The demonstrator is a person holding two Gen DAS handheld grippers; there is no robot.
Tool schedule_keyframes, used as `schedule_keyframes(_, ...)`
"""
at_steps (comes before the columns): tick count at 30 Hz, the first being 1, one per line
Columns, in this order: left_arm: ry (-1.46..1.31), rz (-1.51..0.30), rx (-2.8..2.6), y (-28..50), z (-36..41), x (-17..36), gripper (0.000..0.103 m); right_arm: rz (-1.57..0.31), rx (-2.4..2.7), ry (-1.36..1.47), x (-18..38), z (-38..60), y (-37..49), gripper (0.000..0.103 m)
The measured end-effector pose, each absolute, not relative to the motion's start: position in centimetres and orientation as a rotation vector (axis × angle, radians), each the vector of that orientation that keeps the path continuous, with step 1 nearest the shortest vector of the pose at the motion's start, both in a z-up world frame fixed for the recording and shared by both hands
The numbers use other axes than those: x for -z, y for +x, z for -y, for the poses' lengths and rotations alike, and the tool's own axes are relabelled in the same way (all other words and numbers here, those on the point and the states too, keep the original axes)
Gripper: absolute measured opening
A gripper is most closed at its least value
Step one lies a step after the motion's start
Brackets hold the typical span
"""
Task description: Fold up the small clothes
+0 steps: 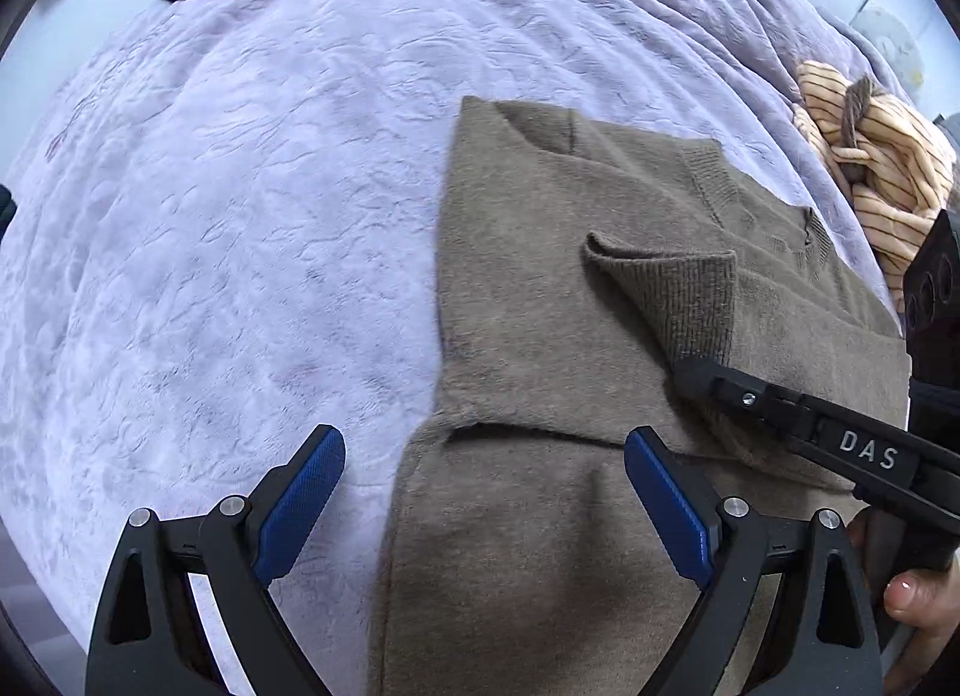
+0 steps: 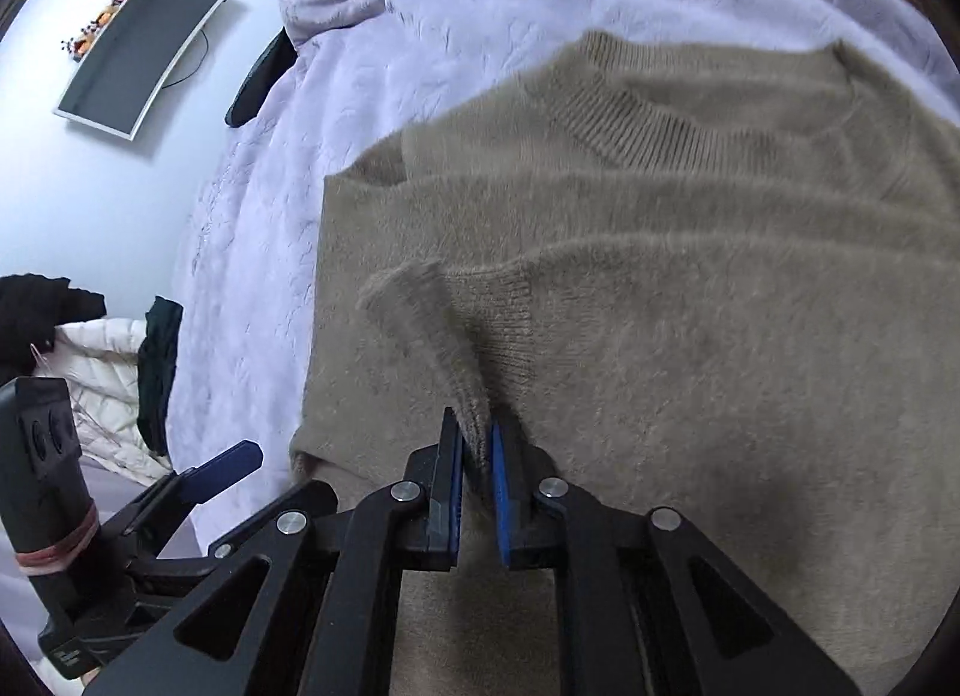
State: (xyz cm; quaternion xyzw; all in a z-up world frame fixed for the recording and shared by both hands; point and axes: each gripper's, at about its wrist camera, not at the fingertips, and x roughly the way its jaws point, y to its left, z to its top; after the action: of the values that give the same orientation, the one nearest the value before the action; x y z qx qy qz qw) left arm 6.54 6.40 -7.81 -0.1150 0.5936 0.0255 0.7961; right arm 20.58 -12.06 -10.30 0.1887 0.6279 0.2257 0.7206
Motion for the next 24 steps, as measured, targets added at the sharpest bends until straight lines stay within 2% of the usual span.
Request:
schedule_keyframes(1, -0.253, -1.276, -0.057, 6.5, -6.5, 7.8, 0.095, -1.388, -0.497, 0.425, 10.4, 12.0, 20.7, 0.015)
schedule_keyframes(3, -0.269, -1.281, -0.055, 6.4, -6.7, 7.8, 0.095, -1.404, -0.522, 0.434, 10.1, 12.0, 20.7, 0.028)
schedule_keyframes(5, -0.283, -1.276, -0.051, 6.6, -6.8, 7.4, 0.095, -1.405, -0.547, 0.414, 9.0, 12.5, 20.3, 0.046)
schedule_keyframes(11, -0.279, -1.233, -0.021, 8.2, -6.2, 5.5, 0.095, -1.367, -0.451, 0.496, 6.3, 18.4, 17.1, 0.047)
schedule_keyframes(17, -0.230, -1.210, 0.017, 11.2, -3.6, 5.2, 0.095, -1.313, -0.060, 0.854, 6.9, 33.3, 10.6, 0.047)
schedule_keyframes(22, -0.177, -1.239, 0.033, 12.8, -1.0, 6.3, 0.095, -1.241, 0.090, 1.166, 9.9, 39.3, 8.1, 0.047)
schedule_keyframes(24, -0.129, -1.274, 0.024, 13.1, -0.3, 7.4, 0.095, -1.206, 0.113, 1.247, 10.9, 40.2, 8.4, 0.038)
